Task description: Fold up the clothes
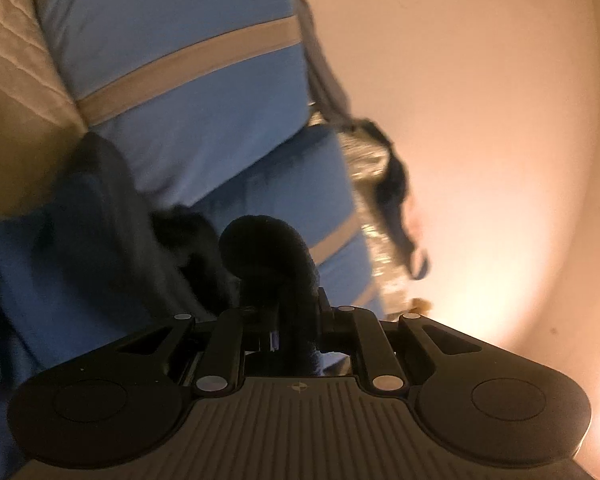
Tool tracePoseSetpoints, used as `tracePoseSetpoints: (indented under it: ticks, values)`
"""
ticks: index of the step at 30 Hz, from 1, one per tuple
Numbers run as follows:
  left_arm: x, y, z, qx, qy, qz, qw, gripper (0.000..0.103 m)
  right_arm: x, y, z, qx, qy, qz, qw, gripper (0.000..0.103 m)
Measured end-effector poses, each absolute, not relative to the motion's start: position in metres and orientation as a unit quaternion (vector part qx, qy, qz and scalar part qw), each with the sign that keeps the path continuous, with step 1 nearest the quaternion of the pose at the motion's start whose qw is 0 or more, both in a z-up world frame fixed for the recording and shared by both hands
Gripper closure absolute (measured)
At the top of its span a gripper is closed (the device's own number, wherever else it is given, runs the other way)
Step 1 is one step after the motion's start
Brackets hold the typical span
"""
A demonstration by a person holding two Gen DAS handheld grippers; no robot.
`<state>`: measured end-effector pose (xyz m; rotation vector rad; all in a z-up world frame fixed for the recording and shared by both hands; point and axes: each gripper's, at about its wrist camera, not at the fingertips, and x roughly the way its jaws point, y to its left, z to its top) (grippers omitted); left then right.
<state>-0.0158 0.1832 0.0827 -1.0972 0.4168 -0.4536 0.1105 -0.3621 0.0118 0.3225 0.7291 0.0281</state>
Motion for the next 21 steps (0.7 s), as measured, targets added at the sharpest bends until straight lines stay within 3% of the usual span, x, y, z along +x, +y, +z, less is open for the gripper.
tracePoseSetpoints:
  ticks: [7,10,13,16,18,21]
  values:
    - [-0.016,0.192,0.079,-0.499,0.19,-0.185,0.825,0.088,0.127,-0.382,-0.004,0.257,0.417,0.041,0.871,0.0]
    - [-0.017,0.194,0.086,-0.478,0.173,-0.173,0.844,0.088,0.125,-0.362,0.002,0.104,0.398,0.028,0.911,0.0]
    - [-0.019,0.196,0.088,-0.467,0.168,-0.162,0.853,0.088,0.108,-0.326,0.006,-0.125,0.298,0.042,0.945,0.0]
    - [-0.017,0.198,0.086,-0.462,0.175,-0.152,0.856,0.088,0.086,-0.287,-0.016,-0.332,0.202,0.03,0.921,0.0]
    - [-0.015,0.198,0.087,-0.45,0.179,-0.146,0.863,0.088,0.074,-0.273,-0.034,-0.428,0.145,0.025,0.892,0.0]
    - [-0.014,0.195,0.094,-0.401,0.182,-0.132,0.888,0.088,0.066,-0.272,-0.043,-0.461,0.098,0.031,0.881,0.0]
